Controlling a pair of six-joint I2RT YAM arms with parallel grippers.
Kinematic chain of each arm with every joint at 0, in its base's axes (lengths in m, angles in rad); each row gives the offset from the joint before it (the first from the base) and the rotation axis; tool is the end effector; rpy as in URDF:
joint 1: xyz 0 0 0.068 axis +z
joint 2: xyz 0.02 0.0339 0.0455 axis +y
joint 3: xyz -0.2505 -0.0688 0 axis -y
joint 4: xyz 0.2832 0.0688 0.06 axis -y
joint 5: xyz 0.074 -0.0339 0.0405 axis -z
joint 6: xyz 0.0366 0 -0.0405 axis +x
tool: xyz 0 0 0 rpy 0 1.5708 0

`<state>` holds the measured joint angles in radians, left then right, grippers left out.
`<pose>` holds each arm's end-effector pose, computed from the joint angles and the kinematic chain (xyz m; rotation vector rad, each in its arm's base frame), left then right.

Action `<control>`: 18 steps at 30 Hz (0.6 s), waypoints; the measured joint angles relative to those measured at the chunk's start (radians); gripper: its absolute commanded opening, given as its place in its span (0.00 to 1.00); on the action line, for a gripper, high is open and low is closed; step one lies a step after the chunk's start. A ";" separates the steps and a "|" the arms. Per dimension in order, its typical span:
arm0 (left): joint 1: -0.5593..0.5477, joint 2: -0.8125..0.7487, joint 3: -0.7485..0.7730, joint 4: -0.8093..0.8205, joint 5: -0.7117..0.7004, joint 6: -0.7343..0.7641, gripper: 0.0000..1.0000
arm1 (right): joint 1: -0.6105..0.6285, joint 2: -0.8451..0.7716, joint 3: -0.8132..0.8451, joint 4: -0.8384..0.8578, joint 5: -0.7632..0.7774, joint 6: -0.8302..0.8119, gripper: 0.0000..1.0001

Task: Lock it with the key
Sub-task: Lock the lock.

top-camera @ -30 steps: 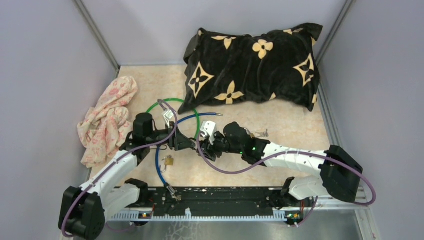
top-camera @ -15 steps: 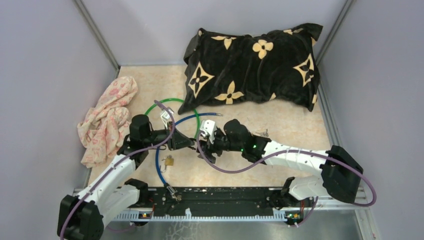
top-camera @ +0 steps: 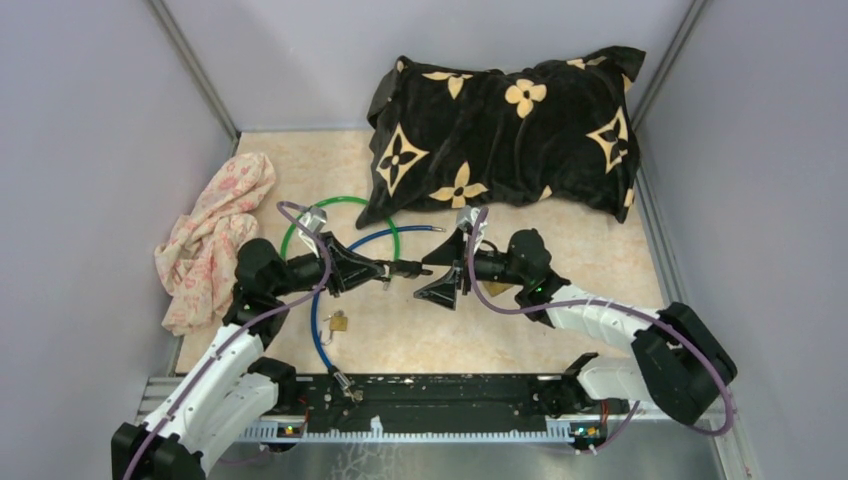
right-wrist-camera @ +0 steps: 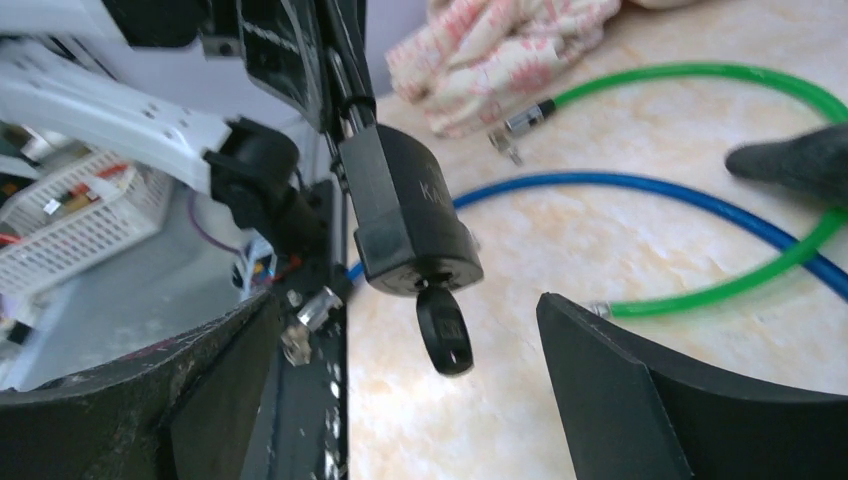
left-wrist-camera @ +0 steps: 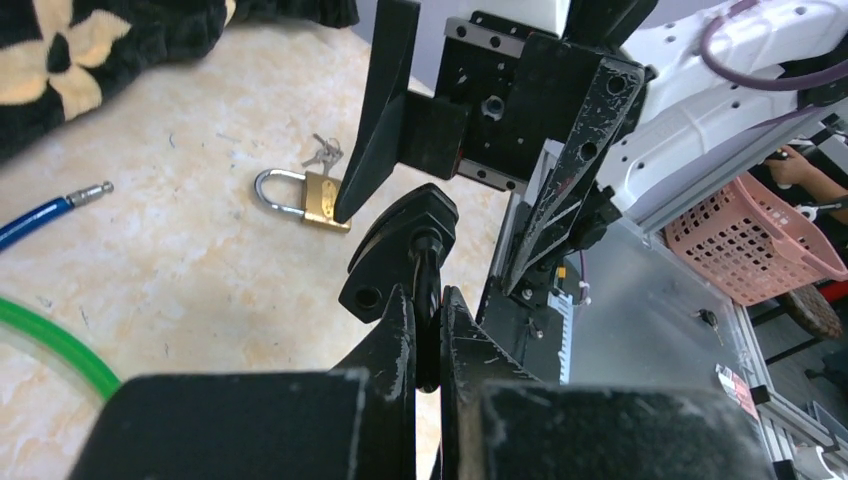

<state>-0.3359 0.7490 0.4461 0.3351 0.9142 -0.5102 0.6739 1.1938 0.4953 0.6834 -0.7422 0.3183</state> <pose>0.1991 -0.1002 0.2600 0.6432 1.5973 -1.3395 0.2066 0.1967 0.2087 -0.9088 1.5030 1.3302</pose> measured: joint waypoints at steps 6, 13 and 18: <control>0.000 -0.004 0.000 0.088 -0.002 -0.066 0.00 | 0.010 0.089 -0.019 0.316 -0.026 0.163 0.89; 0.000 -0.005 0.000 0.160 -0.007 -0.129 0.00 | 0.066 0.108 0.012 0.385 -0.014 0.155 0.71; 0.000 -0.005 0.000 0.192 -0.005 -0.156 0.00 | 0.071 0.118 0.032 0.394 -0.002 0.145 0.40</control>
<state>-0.3363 0.7437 0.4461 0.5270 0.9096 -0.6662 0.7444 1.3121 0.5270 1.0775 -0.7441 0.4637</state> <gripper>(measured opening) 0.051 0.572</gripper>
